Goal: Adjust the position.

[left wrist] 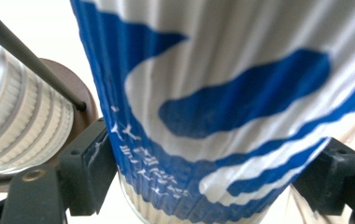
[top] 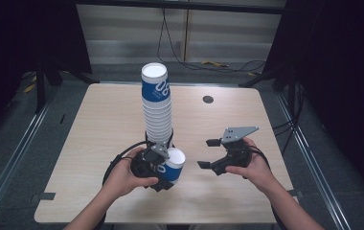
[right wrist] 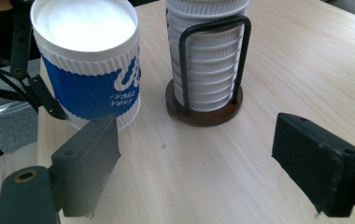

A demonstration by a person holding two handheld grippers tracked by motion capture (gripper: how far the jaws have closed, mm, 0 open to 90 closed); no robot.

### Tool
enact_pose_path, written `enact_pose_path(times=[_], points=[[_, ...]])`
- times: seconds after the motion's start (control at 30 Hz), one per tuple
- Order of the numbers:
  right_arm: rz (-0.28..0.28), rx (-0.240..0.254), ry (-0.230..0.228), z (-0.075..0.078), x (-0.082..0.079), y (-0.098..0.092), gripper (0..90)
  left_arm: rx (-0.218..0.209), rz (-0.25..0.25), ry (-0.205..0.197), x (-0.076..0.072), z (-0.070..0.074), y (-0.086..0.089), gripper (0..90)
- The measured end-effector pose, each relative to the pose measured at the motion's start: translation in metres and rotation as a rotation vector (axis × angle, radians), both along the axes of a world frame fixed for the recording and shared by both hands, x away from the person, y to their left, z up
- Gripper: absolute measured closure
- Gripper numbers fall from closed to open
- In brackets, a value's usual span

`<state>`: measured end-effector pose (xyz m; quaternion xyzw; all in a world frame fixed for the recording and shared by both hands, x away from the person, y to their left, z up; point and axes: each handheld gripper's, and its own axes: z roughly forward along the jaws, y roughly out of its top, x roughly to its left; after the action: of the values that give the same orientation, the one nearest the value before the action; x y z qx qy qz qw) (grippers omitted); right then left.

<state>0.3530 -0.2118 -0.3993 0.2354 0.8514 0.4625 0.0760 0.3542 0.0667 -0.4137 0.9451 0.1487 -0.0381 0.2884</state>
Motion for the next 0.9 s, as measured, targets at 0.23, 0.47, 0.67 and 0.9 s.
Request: enact_pose_path(times=[0.23,0.47,0.67,0.9], points=[[0.049,-0.020,0.015,-0.002,-0.002,0.002,14.2,0.076,-0.038,0.005,0.002,0.004,-0.011,18.3],[0.099,-0.042,0.021,-0.005,-0.005,0.004,14.2,0.147,-0.071,-0.005,0.005,0.010,-0.021,18.4],[0.129,-0.057,0.026,-0.008,-0.007,0.007,14.2,0.221,-0.111,-0.007,0.006,0.010,-0.029,18.4],[0.137,-0.049,0.033,-0.009,-0.008,0.008,14.2,0.261,-0.126,0.002,0.004,0.009,-0.035,18.4]])
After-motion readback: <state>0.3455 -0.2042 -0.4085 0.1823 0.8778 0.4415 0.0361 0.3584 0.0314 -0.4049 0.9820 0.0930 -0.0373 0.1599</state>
